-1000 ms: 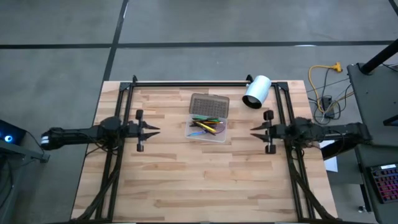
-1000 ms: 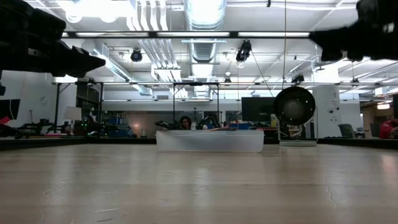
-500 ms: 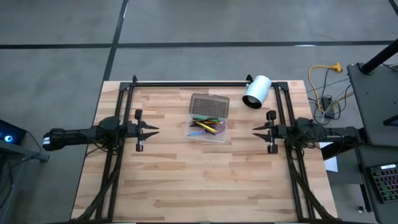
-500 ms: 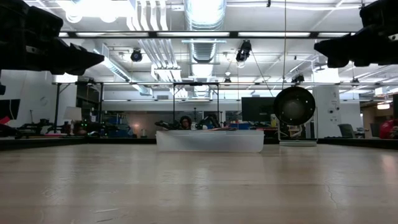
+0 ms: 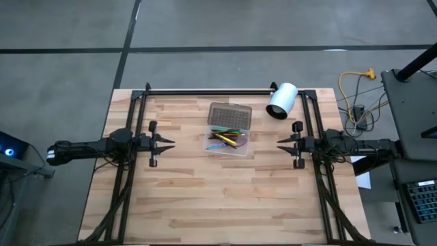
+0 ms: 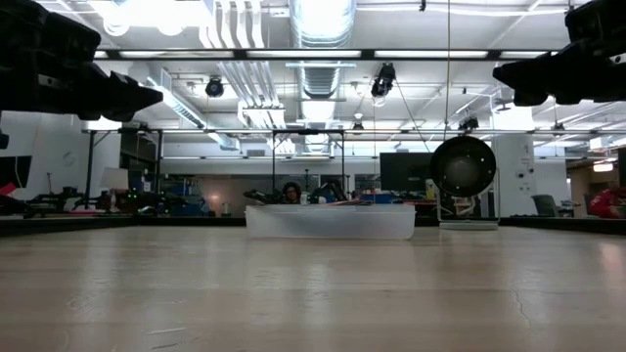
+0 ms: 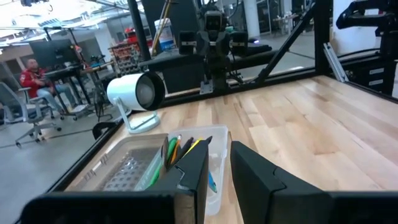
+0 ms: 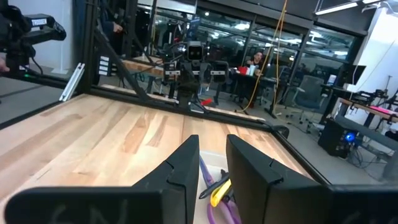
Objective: Pick & place school supplies into a supply box
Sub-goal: Close the supply box
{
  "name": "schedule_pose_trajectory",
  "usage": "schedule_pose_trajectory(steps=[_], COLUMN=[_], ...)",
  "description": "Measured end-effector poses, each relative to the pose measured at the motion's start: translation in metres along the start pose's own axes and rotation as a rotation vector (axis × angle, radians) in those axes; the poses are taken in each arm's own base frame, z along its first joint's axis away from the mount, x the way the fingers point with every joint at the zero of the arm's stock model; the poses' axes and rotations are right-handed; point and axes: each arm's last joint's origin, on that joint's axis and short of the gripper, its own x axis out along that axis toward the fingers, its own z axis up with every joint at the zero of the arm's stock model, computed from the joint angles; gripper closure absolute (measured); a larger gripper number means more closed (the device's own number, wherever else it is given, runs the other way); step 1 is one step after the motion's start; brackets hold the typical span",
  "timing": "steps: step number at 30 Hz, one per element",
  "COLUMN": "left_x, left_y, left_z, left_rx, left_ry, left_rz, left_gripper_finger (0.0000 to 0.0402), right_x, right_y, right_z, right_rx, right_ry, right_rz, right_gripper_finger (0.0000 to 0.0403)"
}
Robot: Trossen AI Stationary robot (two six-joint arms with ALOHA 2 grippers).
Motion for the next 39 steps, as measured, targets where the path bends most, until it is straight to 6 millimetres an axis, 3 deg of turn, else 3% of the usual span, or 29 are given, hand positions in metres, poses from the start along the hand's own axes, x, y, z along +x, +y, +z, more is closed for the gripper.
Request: schedule_pose_trajectory(steps=[18,28,33,39], left_x=[0.000,0.000,0.000,0.000], left_y=[0.000,0.000,0.000,0.000], left_z=[0.000,0.000,0.000,0.000], left_rx=[0.024,0.025,0.025,0.025], left_ry=[-0.002,0.000,0.002,0.003], left_rz=[0.002,0.001,0.002,0.001], left_gripper_finger=[0.0348,0.0348,0.0348,0.0348], right_x=[0.000,0.000,0.000,-0.001], right_y=[0.000,0.000,0.001,-0.003], right_z=[0.000,-0.001,0.001,0.025], right_rx=[0.000,-0.361,-0.280,-0.199], right_ry=[0.005,0.007,-0.021,-0.259], right_rz=[0.001,0.002,0.024,-0.029], right_gripper_finger=[0.0330,0.0330,0.0330,0.0330])
